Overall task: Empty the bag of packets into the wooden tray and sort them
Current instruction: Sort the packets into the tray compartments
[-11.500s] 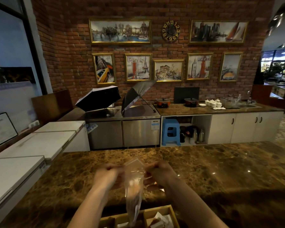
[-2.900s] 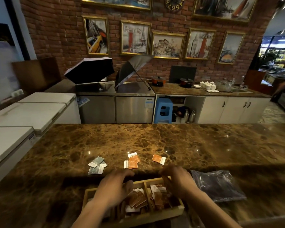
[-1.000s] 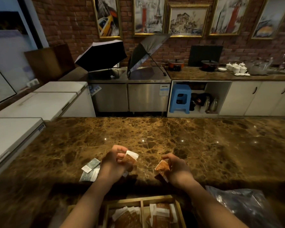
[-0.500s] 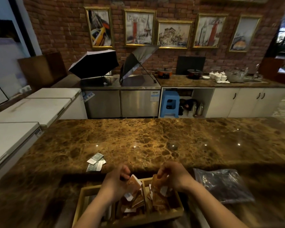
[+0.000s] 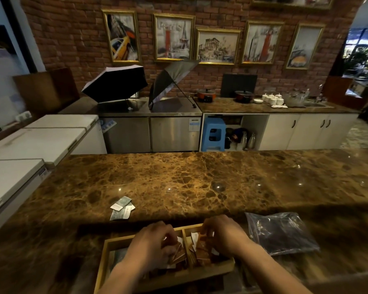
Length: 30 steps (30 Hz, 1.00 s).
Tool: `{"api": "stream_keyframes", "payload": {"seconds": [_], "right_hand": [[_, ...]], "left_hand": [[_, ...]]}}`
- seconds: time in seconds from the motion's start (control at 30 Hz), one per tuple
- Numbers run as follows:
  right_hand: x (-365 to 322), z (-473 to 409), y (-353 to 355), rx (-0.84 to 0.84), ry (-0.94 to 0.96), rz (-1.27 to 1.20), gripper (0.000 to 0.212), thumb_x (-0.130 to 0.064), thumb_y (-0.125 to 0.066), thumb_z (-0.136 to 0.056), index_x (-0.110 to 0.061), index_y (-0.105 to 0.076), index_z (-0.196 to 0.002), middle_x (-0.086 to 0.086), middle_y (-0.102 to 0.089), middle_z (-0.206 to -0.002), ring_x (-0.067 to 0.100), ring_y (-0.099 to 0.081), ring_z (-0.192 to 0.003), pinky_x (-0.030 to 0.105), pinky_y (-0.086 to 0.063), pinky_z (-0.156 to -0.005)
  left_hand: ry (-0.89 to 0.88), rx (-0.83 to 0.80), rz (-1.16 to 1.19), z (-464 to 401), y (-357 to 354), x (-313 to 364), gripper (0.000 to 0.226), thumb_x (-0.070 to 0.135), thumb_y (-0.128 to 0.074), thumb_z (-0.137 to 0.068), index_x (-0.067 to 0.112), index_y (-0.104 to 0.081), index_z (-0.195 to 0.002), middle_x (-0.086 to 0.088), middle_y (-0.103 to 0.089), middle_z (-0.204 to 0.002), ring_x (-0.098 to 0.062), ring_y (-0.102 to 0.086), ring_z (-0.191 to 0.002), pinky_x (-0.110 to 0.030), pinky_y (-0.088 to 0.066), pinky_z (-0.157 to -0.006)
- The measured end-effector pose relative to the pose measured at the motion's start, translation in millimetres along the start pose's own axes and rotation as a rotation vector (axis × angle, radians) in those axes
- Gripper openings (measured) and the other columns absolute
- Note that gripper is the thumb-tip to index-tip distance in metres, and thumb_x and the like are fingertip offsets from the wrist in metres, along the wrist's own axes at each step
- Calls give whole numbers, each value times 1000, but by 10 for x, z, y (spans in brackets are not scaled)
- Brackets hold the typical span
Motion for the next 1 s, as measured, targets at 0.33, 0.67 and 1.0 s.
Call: {"api": "stream_keyframes", "payload": {"seconds": [0.33,0.67,1.0], "right_hand": [[-180,-342,92,1,54,51,13,-33,-62,-96,-30,-66,-108,-7,-66,-109,9,-62,-98,25,-52,-84],[-614,-1003,4,-41,62,-69,21,-41,-63,-92,-37,-66,-113,-12,-66,-106,6,-63,-96,30,-57,-87],[-949,-1283,-257,-133,126,-82,19,-39,-60,-95,-38,-67,-112,-11,-69,-110,9,-65,-100,32,-55,-91]], "left_hand": [[-75,-152,-27,-80,-10,-20,21,42,-69,-86,39,-64,-106,17,-61,-114,-6,-55,-107,-27,-46,-93],[323,403,239,-303,735,-1404,16,26,-70,-87,36,-69,-100,16,-70,-102,-5,-64,-97,-24,-47,-86],[432,148,-184,-587,480,-2040,44,38,-50,-98,41,-49,-142,3,-46,-151,-22,-40,-139,-32,-34,-113]]}}
Point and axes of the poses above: each hand's wrist, its own z-axis away from the middle knuckle, its own y-axis out of the back of the hand, x = y × z, the point moved 10 cm from there along -z, towards the middle knuckle
